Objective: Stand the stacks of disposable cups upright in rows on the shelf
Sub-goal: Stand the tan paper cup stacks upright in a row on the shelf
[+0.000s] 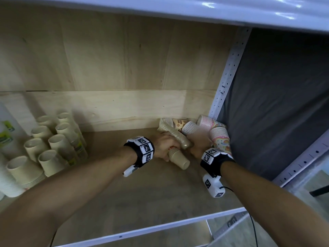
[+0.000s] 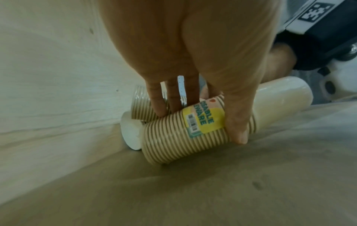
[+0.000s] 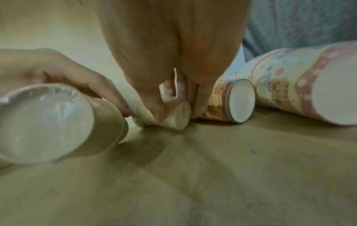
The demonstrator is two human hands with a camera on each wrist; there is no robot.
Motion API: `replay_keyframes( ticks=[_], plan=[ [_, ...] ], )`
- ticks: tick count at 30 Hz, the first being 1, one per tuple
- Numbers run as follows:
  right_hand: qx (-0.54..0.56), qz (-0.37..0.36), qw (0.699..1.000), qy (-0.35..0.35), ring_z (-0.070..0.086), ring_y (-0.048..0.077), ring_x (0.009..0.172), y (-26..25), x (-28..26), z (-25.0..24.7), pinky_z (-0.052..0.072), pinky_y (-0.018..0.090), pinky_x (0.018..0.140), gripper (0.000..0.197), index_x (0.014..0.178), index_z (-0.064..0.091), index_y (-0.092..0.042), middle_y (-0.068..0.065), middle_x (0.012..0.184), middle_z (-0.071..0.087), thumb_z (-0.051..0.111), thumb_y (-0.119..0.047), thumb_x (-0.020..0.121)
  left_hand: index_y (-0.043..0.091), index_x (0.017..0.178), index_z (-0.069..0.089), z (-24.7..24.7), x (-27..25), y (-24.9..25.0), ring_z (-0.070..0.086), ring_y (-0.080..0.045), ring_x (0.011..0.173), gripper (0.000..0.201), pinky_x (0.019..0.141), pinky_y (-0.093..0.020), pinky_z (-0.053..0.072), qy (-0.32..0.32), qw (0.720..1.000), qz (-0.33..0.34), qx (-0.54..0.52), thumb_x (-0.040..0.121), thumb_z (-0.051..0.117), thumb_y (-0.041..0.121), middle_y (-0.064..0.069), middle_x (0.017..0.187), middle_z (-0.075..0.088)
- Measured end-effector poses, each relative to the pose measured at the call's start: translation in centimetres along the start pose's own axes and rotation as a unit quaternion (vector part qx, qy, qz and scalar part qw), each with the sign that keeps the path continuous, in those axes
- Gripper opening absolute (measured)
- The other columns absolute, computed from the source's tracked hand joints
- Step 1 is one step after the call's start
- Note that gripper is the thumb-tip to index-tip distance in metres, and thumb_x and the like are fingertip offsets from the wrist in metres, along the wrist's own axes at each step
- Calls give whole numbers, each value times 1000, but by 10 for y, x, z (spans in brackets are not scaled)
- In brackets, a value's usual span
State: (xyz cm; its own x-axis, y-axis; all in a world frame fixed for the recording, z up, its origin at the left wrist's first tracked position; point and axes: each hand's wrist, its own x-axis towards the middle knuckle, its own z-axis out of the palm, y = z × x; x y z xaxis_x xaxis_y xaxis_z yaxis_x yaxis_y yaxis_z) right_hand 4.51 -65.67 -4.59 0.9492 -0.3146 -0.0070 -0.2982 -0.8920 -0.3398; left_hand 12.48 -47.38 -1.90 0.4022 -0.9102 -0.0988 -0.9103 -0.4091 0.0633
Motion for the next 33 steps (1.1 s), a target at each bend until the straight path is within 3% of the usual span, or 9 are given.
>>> replay_keyframes(
  ticks=[3, 7, 12, 15, 17, 19, 23, 29, 33],
  plan=[
    [6, -13, 1000, -4, 61, 18, 98, -8, -5, -10, 50, 31, 84, 33, 112, 63, -31, -6, 102, 65, 65, -32, 79, 35, 119, 61, -8, -9, 0, 50, -16, 110, 58, 92, -39, 46, 9, 1000, -9, -20, 66, 83, 41, 8, 118, 61],
    [23, -21, 999, -17, 64, 19, 94, -26, -12, -29, 52, 35, 86, 24, 101, 68, -24, -1, 97, 67, 66, -27, 78, 34, 110, 62, -17, -21, -1, 58, -15, 100, 53, 87, -39, 51, 20, 998, -27, -58, 63, 84, 40, 9, 107, 64],
    [17, -20, 1000, 4, 56, 27, 119, -50, -15, -40, 43, 34, 100, 38, 126, 61, -19, 7, 127, 60, 60, -21, 89, 30, 127, 54, -34, -46, -2, 59, -14, 97, 61, 80, -28, 47, 46, 987, -82, -130, 72, 80, 37, 11, 108, 60],
    [33, -47, 998, 14, 65, 25, 104, -66, -16, -51, 53, 35, 87, 32, 111, 64, -32, 0, 106, 66, 61, -25, 80, 23, 120, 55, -43, -63, -6, 62, -19, 96, 55, 81, -32, 52, 75, 977, -110, -166, 72, 78, 40, 5, 110, 65],
    [27, -63, 997, 23, 65, 24, 94, -80, -19, -59, 54, 34, 79, 28, 107, 64, -21, 2, 96, 65, 60, -19, 79, 22, 117, 55, -47, -73, -12, 61, -18, 92, 52, 76, -29, 50, 89, 966, -137, -199, 72, 78, 37, 4, 108, 64],
    [20, -70, 997, 35, 61, 24, 97, -94, -22, -65, 49, 29, 81, 33, 114, 63, -15, 6, 103, 64, 59, -12, 82, 21, 116, 56, -48, -83, -19, 60, -16, 90, 50, 75, -27, 48, 105, 952, -164, -235, 73, 79, 33, 4, 107, 64],
    [-18, -90, 996, 19, 57, 24, 112, -121, -24, -69, 49, 30, 87, 47, 128, 56, -20, 5, 121, 58, 52, -10, 82, 18, 112, 60, -48, -99, -33, 62, -17, 91, 45, 76, -29, 51, 133, 925, -218, -282, 72, 80, 26, 2, 103, 66],
    [-22, -120, 993, 1, 54, 26, 116, -151, -31, -70, 39, 23, 83, 48, 132, 54, -13, 8, 125, 57, 51, -3, 86, 18, 110, 61, -38, -110, -46, 63, -15, 92, 45, 72, -24, 47, 132, 894, -273, -329, 71, 81, 22, 5, 100, 66],
    [-11, -123, 992, -13, 56, 26, 116, -164, -35, -65, 44, 24, 85, 50, 132, 55, -13, 8, 123, 59, 51, -2, 83, 19, 109, 62, -27, -111, -47, 64, -16, 94, 45, 78, -30, 53, 131, 886, -294, -334, 69, 81, 26, 5, 101, 67]
  ],
)
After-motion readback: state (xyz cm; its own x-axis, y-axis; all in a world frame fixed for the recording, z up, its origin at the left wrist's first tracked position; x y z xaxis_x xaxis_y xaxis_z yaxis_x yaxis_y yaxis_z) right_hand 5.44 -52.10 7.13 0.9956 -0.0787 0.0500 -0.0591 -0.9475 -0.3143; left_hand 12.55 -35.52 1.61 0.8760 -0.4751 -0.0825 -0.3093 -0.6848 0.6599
